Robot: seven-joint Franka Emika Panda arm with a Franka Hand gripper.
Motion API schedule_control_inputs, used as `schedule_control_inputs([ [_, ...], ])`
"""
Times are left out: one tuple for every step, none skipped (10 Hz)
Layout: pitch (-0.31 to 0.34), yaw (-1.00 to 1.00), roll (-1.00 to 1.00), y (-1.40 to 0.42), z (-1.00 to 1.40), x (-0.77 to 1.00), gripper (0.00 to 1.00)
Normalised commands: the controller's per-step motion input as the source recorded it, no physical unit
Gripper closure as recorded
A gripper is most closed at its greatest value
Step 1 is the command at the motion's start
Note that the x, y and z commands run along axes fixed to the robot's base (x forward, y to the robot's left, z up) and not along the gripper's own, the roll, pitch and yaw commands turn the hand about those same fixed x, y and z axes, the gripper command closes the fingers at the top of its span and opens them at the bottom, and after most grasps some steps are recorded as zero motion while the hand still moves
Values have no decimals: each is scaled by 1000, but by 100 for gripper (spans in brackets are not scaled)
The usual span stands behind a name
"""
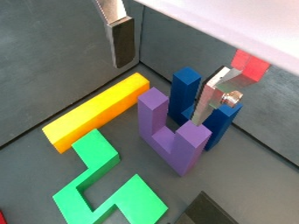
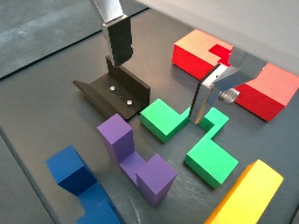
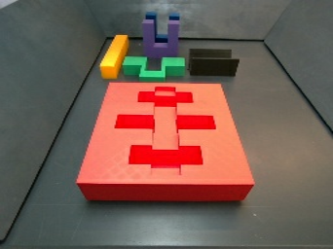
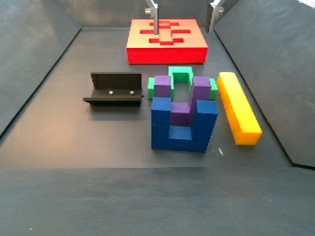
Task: Pick up the purple object. Move up. Move to above the board. Insert the purple object.
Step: Pick up the purple object.
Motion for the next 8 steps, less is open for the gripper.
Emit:
schedule_control_inputs([
  [-26, 0, -39, 0, -86, 0, 0],
  [0, 0, -7, 0, 0, 0, 0],
  [0, 0, 0, -23, -23, 0, 0],
  [0, -6, 0, 0, -11, 97, 0],
  [0, -183, -10, 249, -194, 280, 0],
  [0, -234, -47, 329, -231, 606, 0],
  [0, -251, -110, 497, -226, 834, 0],
  [0, -171, -87, 514, -194, 951, 0],
])
